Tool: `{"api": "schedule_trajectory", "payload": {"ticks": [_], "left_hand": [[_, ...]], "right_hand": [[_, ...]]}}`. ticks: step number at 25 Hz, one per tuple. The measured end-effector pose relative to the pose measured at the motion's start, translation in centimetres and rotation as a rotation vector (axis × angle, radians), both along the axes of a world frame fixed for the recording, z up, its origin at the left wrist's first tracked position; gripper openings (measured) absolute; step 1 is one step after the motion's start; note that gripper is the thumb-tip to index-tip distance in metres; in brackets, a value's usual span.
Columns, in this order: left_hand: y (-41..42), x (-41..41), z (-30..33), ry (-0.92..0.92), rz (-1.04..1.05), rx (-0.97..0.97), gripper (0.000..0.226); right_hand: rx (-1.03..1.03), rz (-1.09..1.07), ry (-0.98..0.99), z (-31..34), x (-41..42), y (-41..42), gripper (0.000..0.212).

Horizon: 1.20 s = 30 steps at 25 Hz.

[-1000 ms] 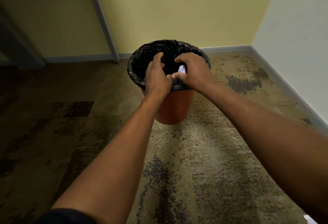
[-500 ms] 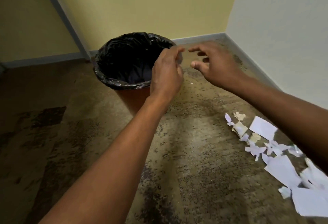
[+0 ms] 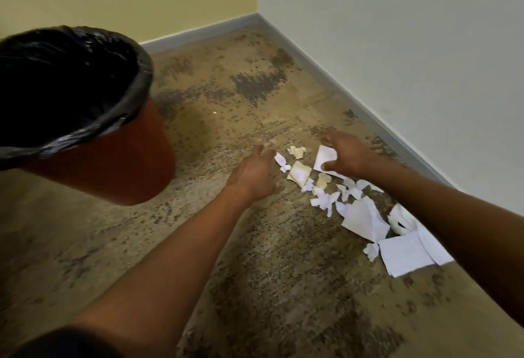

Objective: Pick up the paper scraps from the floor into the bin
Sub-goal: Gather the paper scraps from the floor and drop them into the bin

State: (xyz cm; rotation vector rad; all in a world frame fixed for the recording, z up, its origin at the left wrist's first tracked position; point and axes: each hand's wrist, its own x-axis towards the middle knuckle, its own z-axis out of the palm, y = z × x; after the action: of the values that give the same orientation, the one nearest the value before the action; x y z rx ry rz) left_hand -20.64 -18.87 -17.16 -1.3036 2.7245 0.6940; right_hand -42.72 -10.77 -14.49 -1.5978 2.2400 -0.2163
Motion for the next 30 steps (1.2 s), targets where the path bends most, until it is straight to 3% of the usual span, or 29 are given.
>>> {"api": "schedule_trajectory", "payload": {"ticks": [3, 7, 13, 16, 20, 23, 30], "left_hand": [[-1.5, -1.6, -2.4, -0.203, -0.106, -0.049, 0.083], [-3.9, -4.5, -3.7, -0.291, -0.225, -0.133, 0.096], [-6.7, -8.2, -4.8, -0.366, -0.362, -0.131, 0.103], [-6.6, -8.5, -6.0, -0.389, -0.416, -0.127, 0.085], [-5.7, -8.0, -6.1, -0.153, -0.372, -0.097, 0.038], [-4.3, -6.7, -6.7, -0.097, -0.301, -0.11, 0.027], [0.1, -3.8, -7.1, 0.041, -0.108, 0.023, 0.003]], "right_hand": [[0.139, 0.06, -0.046, -3.5, -0.1, -0.4, 0.088], [0.133, 0.16, 0.006, -7.2, 1.2, -1.6, 0.108], [0.145, 0.218, 0.072, -8.6, 3.2, -2.0, 0.099], [0.102, 0.222, 0.125, -8.8, 3.8, -1.4, 0.078], [-0.008, 0.301, 0.145, -8.4, 3.8, -0.5, 0.049], [-0.026, 0.207, 0.061, -9.1, 3.7, 0.1, 0.029], [-0.087, 0.036, -0.087, -9.5, 5.3, 2.1, 0.021]]}}
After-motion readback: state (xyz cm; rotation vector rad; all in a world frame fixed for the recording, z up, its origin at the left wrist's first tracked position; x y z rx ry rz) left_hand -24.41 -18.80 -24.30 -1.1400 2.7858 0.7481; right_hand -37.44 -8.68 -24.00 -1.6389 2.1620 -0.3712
